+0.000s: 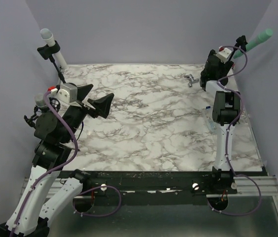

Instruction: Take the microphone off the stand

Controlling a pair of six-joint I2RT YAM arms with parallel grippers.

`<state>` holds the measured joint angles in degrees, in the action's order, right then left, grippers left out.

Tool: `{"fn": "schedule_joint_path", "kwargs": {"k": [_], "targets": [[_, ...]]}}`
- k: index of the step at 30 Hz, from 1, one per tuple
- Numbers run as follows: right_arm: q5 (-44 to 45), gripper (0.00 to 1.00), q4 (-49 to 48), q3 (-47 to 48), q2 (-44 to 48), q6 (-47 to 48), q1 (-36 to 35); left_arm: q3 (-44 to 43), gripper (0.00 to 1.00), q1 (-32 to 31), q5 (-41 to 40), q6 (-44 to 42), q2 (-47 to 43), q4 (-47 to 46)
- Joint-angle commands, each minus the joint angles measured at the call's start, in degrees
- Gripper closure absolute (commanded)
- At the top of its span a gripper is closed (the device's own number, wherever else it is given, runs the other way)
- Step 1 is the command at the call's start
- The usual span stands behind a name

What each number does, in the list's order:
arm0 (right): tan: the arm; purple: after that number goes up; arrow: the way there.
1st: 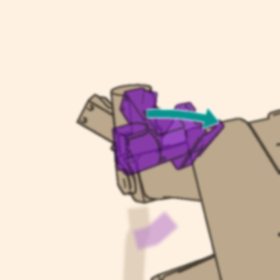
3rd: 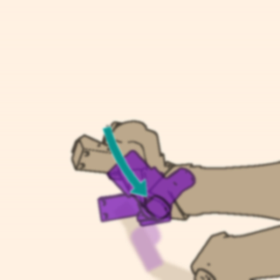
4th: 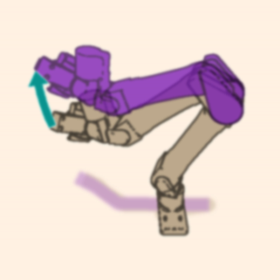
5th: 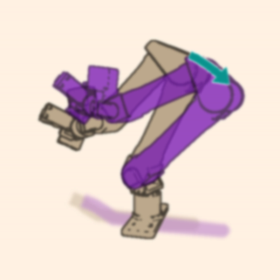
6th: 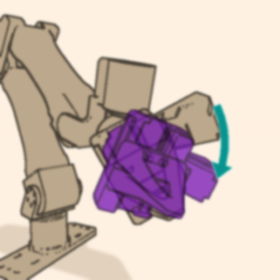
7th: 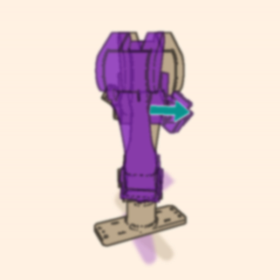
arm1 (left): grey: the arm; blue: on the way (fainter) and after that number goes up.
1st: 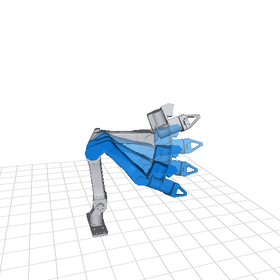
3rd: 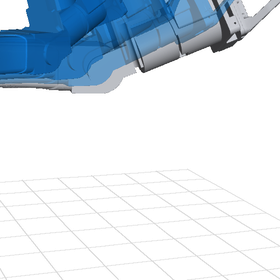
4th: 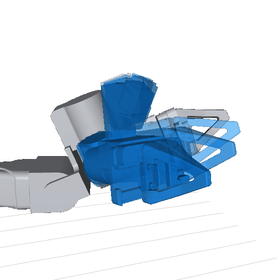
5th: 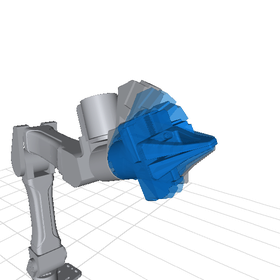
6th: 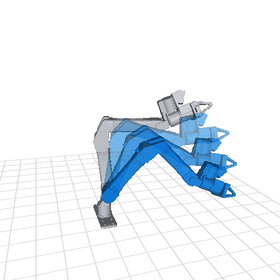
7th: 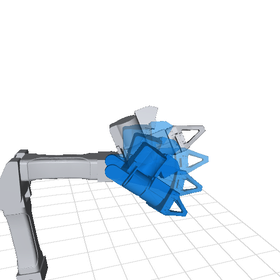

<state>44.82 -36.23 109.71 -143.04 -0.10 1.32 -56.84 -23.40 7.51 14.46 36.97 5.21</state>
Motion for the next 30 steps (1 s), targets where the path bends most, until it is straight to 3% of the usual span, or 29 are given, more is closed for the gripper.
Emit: {"fn": "schedule_joint_path", "kwargs": {"k": [1,6,13,18,30], "targets": [[-2.1,0.03,3.4,3.7,-2.7,-2.2,1.1,0.1,0.01,-0.3,0.0,0.6,0.5,-1.2],[-3.2,0.15,5.3,7.6,-5.2,-3.3,1.5,0.2,0.01,-0.3,0.1,0.6,0.7,-1.3],[-4.2,0.2,6.8,13.7,-9.3,-2.4,1.8,0.1,0.01,-0.3,-0.1,0.5,1.1,-1.1],[-3.9,0.25,5.9,13.7,-10.2,-2.2,1.9,0.1,0.01,-0.3,-0.1,0.5,1.3,-1.1],[-6.8,0.51,0.0,7.9,-8.4,-0.5,1.9,0.1,0.01,-0.3,0.7,0.7,2.3,-1.3]]}}
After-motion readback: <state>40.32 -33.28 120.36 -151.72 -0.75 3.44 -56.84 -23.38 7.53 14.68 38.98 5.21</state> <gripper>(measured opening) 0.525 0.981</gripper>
